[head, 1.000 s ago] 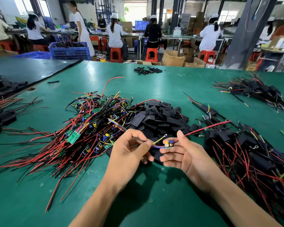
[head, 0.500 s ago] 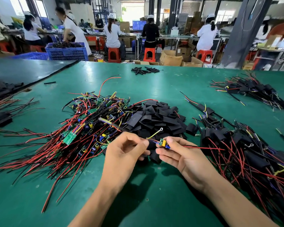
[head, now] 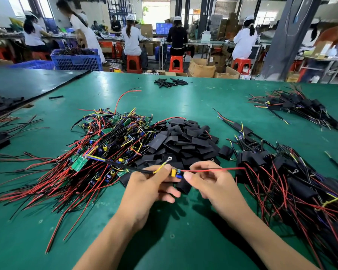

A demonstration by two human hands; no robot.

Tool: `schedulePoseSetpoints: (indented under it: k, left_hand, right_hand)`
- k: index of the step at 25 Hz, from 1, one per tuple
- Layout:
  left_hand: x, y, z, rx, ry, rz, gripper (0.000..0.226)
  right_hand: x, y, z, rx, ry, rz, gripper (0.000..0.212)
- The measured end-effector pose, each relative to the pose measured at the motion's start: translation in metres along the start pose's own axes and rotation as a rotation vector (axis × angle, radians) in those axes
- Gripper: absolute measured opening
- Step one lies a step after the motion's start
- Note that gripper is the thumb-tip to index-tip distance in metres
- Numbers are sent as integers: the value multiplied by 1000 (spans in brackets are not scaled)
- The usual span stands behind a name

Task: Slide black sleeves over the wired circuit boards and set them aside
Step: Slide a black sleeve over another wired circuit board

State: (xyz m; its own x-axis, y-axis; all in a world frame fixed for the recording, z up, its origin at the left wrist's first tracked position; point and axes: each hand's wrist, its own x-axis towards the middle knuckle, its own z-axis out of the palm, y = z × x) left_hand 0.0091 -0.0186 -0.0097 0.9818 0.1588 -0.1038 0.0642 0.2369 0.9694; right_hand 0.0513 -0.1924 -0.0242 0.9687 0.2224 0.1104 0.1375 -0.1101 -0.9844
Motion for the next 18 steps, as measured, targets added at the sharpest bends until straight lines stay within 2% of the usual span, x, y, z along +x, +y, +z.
schedulePoseSetpoints:
  k: [2, 4, 7, 11, 13, 18]
  left_hand:
    - [5, 4, -8, -75, 117, -22, 21]
    - [10, 6, -18, -128, 202, -32, 15]
    - [12, 4, -24, -149, 205, -49, 11]
    - [12, 2, -21, -145, 117, -58, 17]
    - [10, 2, -20, -156, 63, -62, 27]
    - [5, -2, -13, -118, -39, -54, 34]
  right_hand:
    - [2, 6, -5, -298, 17, -76, 35]
    - [2, 10, -7, -590, -71, -162, 50]
    - [3, 16, -6, -761, -161, -198, 59]
    - [4, 16, -5, -756, -120, -207, 42]
    - [3, 14, -6, -674, -80, -194, 43]
    - [-2, 3, -2, -427, -5, -172, 49]
